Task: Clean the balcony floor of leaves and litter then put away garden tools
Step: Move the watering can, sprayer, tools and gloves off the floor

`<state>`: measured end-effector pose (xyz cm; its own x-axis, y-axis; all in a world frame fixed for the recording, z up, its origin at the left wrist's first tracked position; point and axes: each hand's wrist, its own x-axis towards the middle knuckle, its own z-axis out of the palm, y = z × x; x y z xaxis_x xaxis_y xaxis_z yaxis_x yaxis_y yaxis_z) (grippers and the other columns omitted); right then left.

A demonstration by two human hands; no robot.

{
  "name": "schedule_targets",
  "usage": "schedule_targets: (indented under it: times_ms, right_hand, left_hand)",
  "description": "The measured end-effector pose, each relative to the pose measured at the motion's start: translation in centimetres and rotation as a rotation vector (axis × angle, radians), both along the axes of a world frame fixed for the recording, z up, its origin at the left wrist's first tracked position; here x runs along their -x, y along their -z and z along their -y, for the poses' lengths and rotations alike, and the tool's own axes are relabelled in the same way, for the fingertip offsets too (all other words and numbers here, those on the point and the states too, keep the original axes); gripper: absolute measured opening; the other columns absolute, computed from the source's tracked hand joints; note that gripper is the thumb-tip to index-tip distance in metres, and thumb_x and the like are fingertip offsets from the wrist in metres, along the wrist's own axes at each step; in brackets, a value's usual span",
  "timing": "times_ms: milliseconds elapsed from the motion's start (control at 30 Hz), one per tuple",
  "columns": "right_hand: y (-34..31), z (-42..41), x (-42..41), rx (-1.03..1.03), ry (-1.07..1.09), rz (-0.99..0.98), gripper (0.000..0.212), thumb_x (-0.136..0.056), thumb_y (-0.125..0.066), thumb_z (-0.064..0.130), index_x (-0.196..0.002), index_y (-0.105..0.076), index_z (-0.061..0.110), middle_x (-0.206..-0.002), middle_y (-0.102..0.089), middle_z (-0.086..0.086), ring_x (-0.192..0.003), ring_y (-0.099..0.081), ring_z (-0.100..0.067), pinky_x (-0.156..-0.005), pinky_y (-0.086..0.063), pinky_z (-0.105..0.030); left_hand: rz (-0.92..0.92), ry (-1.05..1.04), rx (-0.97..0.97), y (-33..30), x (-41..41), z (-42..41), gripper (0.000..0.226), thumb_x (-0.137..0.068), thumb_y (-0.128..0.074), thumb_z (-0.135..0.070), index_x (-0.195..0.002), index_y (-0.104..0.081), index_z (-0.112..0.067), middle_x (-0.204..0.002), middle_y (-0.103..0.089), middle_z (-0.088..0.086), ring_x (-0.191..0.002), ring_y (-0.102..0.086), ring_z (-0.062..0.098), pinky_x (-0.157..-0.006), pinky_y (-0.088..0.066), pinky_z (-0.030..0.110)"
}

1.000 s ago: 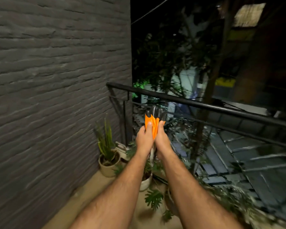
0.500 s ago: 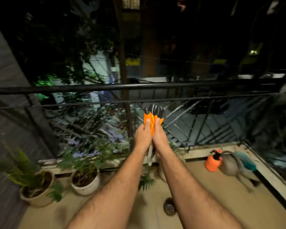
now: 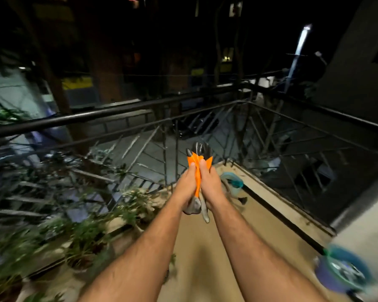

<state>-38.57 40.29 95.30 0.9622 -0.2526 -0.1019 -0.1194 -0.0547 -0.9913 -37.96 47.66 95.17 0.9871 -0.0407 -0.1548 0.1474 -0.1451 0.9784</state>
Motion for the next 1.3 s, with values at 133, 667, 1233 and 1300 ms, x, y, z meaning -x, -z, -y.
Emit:
schedule_targets:
  times_ms: [133,667,1233,1300]
  right_hand:
    - [0.5,6.7,-0.8,-0.038,0.093,-0.053,0.064,-0.085,-0.048,0.072,-0.121,-0.061,0.021,-0.110,-0.071,-0.002,-0.103,-0.067,-0.018,-0.097,-0.053,-0.045]
    - [4.5,22.9,-13.5,-0.057,0.285,-0.086,0.059,-0.089,-0.050,0.064,-0.124,-0.051,0.017,-0.106,-0.068,-0.004,-0.098,-0.068,-0.018,-0.092,-0.055,-0.046]
    - [7.5,35.0,-31.0,-0.323,0.275,-0.040,0.026,-0.097,-0.061,0.034,-0.113,-0.064,0.015,-0.101,-0.075,-0.009,-0.097,-0.073,-0.024,-0.092,-0.056,-0.047]
    - [8.1,37.7,-34.0,-0.304,0.259,-0.055,0.027,-0.097,-0.061,0.035,-0.115,-0.064,0.015,-0.101,-0.075,-0.008,-0.096,-0.073,-0.023,-0.092,-0.057,-0.046]
  left_hand:
    - [-0.053,0.066,0.049,-0.1,-0.9,6.9,0.049,-0.101,-0.027,-0.061,-0.110,-0.068,-0.035,-0.110,-0.068,-0.001,-0.107,-0.064,0.018,-0.098,-0.051,0.040]
    - [-0.264,0.294,0.107,4.3,-15.9,22.8,0.078,-0.086,-0.029,-0.079,-0.104,-0.076,-0.020,-0.096,-0.077,0.008,-0.098,-0.072,0.025,-0.095,-0.055,0.049]
    - [-0.353,0.410,0.153,6.7,-35.3,34.6,0.056,-0.104,-0.025,-0.054,-0.123,-0.064,-0.018,-0.103,-0.072,0.009,-0.098,-0.069,0.021,-0.087,-0.057,0.037]
    - [-0.374,0.382,0.213,7.6,-38.2,37.3,0.053,-0.106,-0.025,-0.050,-0.126,-0.061,-0.017,-0.101,-0.071,0.006,-0.093,-0.069,0.017,-0.075,-0.058,0.029]
